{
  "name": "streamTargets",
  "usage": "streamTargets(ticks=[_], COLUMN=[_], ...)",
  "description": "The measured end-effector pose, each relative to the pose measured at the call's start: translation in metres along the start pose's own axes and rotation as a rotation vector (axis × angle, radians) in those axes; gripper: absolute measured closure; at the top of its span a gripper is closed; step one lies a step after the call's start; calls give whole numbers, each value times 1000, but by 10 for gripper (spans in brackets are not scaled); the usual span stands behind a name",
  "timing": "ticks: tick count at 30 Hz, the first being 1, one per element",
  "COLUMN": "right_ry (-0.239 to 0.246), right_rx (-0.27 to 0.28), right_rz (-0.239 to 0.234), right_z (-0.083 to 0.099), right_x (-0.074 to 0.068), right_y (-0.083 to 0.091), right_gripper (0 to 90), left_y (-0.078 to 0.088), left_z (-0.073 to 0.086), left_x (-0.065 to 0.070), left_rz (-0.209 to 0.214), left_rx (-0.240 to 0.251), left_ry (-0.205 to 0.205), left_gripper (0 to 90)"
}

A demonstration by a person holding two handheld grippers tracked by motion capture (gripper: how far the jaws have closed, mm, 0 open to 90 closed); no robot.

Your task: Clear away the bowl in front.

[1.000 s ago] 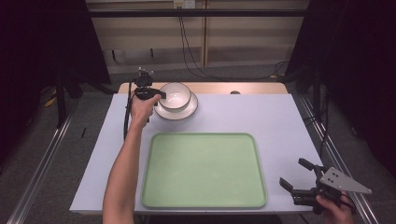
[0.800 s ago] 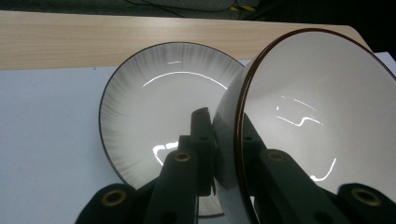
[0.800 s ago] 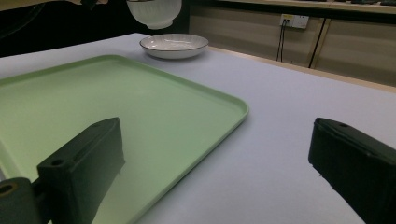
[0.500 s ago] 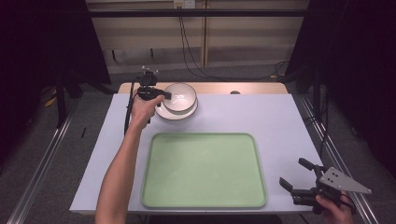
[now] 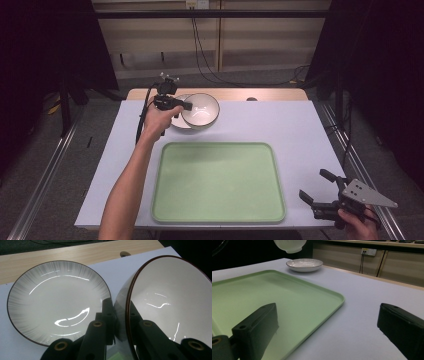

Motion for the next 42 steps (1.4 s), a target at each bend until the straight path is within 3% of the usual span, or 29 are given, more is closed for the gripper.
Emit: streamTargets(ticks=[4, 12, 24, 33, 42], right_ry=[0, 0, 3, -13, -8], right_rx=[-1, 2, 0, 0, 2], right_rz=[-2, -3, 2, 2, -2], right_z=[0, 0, 0, 0, 0], right_x=[-1, -1, 0, 0, 0], right_y=[0, 0, 0, 1, 0], right_gripper=[31, 31, 31, 31, 31], left_y=[-1, -7, -21, -37, -50], left_z=[1, 1, 5, 7, 11], left_x=[12, 25, 51, 80, 98], left_rz=[26, 29, 84, 139, 165], left_rx=[8, 17, -3, -18, -41], left_ry=[-16, -29, -43, -58, -68], left_gripper=[824, 824, 824, 823, 823])
Point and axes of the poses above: each handheld gripper's, and its own axes: y roughly backward along the jaws, z roughly out of its underside, x roughly to its right, the point moved 10 cm from there along -y, roughly forward along the jaws, and after that the axes turned 8 degrees about x, right-handed, at the moved point
